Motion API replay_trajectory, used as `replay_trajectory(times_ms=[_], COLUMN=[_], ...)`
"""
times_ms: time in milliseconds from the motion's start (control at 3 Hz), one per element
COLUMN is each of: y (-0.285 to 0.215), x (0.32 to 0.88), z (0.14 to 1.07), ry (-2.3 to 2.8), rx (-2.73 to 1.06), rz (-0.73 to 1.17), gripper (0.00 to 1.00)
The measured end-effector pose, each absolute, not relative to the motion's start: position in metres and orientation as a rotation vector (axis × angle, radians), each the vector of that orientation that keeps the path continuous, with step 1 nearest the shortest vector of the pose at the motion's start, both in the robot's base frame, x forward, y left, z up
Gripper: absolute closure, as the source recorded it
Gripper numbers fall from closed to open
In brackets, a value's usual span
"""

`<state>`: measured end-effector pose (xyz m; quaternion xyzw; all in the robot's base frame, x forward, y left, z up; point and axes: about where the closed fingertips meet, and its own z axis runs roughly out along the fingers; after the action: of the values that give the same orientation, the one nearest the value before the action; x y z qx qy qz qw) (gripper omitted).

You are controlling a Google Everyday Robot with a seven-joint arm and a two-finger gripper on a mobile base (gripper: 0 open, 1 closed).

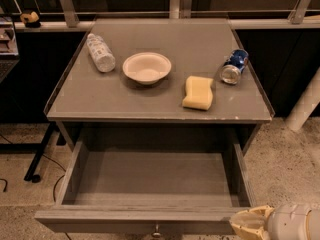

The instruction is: Close top drawer

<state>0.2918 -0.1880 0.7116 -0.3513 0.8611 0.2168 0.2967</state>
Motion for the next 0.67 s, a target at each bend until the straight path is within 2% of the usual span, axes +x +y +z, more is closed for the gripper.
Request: replay_trajectory(times_ms=[667], y=[-0.195], x=[0.287], z=[0.68], ry=[2.346], rx=[-0.838], rz=[0.581], gripper=[1.0])
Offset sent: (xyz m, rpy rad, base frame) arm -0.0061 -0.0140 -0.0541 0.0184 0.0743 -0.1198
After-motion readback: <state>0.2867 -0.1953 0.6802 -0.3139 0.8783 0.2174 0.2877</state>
